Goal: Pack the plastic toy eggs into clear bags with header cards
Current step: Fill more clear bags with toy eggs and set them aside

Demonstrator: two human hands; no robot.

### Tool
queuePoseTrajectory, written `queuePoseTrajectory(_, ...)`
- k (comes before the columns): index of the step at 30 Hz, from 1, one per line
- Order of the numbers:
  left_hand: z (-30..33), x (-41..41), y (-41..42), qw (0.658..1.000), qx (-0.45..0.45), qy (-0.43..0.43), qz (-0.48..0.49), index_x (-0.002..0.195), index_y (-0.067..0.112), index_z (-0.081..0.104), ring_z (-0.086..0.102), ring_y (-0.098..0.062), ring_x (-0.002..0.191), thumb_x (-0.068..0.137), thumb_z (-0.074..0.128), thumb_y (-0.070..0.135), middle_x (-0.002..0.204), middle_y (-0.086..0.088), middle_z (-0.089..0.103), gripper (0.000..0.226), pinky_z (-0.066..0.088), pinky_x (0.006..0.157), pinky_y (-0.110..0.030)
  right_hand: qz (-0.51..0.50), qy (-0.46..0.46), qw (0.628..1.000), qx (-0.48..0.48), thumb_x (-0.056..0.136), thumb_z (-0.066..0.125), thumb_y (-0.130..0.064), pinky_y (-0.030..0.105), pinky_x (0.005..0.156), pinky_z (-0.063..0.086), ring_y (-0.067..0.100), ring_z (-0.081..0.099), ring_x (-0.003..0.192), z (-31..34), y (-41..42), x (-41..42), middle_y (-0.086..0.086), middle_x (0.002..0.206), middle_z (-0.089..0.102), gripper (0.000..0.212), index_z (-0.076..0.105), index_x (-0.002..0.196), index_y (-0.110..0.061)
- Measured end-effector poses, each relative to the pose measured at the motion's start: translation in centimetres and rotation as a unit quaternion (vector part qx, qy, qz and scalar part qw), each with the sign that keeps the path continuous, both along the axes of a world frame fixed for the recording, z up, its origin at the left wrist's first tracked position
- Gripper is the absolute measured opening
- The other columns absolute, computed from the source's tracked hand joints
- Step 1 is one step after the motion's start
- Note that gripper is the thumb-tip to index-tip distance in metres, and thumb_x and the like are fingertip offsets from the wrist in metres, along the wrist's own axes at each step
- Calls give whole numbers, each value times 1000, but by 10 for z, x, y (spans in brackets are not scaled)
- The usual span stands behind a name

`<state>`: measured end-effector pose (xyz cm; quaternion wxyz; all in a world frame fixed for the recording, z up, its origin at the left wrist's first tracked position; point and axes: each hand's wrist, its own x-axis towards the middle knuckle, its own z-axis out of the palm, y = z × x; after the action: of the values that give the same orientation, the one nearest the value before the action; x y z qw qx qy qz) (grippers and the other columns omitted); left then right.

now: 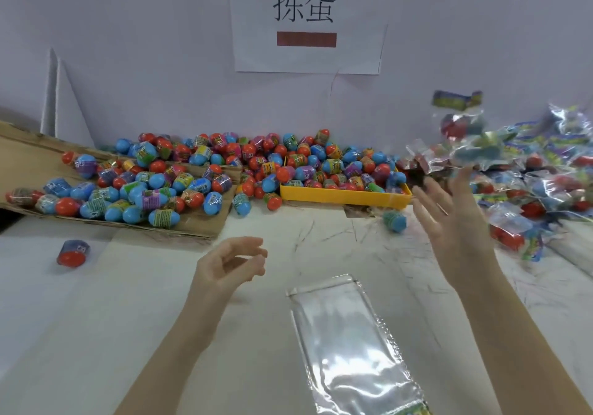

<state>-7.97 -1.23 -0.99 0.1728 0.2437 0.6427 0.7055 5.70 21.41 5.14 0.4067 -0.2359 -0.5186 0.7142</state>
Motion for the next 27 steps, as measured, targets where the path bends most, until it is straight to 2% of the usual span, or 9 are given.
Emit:
queuePoseTrajectory(3, -6, 14, 7, 988, -76, 129, -24, 79, 28, 70, 57, 2, 70, 71, 76, 24, 81, 11, 67, 10, 42, 61, -7, 79, -214, 959, 165, 70, 57, -50, 28, 88, 45, 9, 56, 106, -10, -9, 0, -3, 124, 56, 57, 55, 120, -23)
queuePoseTrajectory(5, -11, 23, 10, 958, -155, 230, -69, 77, 37, 71, 52, 2, 81, 59, 72, 49, 84, 14, 60, 21, 37, 70, -6, 148, -325, 880, 313, 65, 61, -53, 18, 79, 42, -8, 51, 97, -16, -13, 6, -18, 110, 57, 45, 59, 108, -38)
queuePoseTrajectory(7, -17, 29, 12, 911, -231, 320, -122, 85, 41, 72, 46, 3, 89, 53, 66, 66, 94, 23, 51, 41, 34, 80, -10, 202, -381, 796, 425, 54, 58, -66, 18, 84, 35, -15, 43, 96, -20, -18, 12, -30, 104, 51, 47, 56, 99, -52)
queuePoseTrajectory(9, -21, 33, 14, 873, -283, 368, -151, 91, 44, 72, 41, 4, 94, 51, 53, 77, 99, 27, 45, 55, 30, 82, -11, 232, -419, 710, 517, 46, 49, -78, 21, 82, 25, -12, 33, 96, -29, -25, 16, -35, 97, 44, 52, 54, 93, -59)
queuePoseTrajectory(11, -24, 34, 15, 867, -287, 378, -154, 92, 45, 71, 39, 4, 93, 51, 48, 79, 99, 27, 45, 57, 26, 79, -9, 255, -451, 641, 566, 45, 51, -81, 23, 77, 19, 0, 25, 95, -41, -34, 20, -33, 95, 39, 54, 59, 94, -59)
queuePoseTrajectory(15, -25, 34, 16, 873, -269, 379, -151, 91, 44, 72, 39, 4, 93, 52, 50, 77, 98, 26, 47, 56, 27, 77, -9, 253, -440, 673, 538, 53, 69, -65, 11, 77, 17, 7, 25, 92, -53, -44, 24, -24, 90, 43, 22, 53, 67, -68)
queuePoseTrajectory(19, -24, 34, 16, 887, -254, 361, -138, 103, 42, 68, 40, 7, 97, 52, 50, 77, 98, 28, 45, 64, 29, 82, -8, 249, -416, 706, 517, 51, 55, -67, 11, 78, 19, 5, 27, 92, -54, -48, 26, -22, 87, 46, 12, 55, 63, -65)
queuePoseTrajectory(23, -20, 30, 15, 894, -248, 364, -80, 109, 36, 66, 39, 9, 99, 54, 45, 79, 96, 29, 45, 72, 31, 87, -12, 224, -399, 721, 520, 55, 53, -66, 16, 80, 21, 8, 30, 92, -53, -54, 28, -21, 83, 47, 30, 68, 74, -50)
queuePoseTrajectory(27, -20, 30, 12, 859, -304, 394, -116, 107, 40, 67, 36, 8, 97, 50, 41, 82, 103, 31, 41, 76, 25, 86, -13, 205, -359, 748, 519, 46, 48, -69, 15, 81, 20, 13, 33, 90, -54, -57, 30, -17, 79, 51, 49, 71, 78, -41)
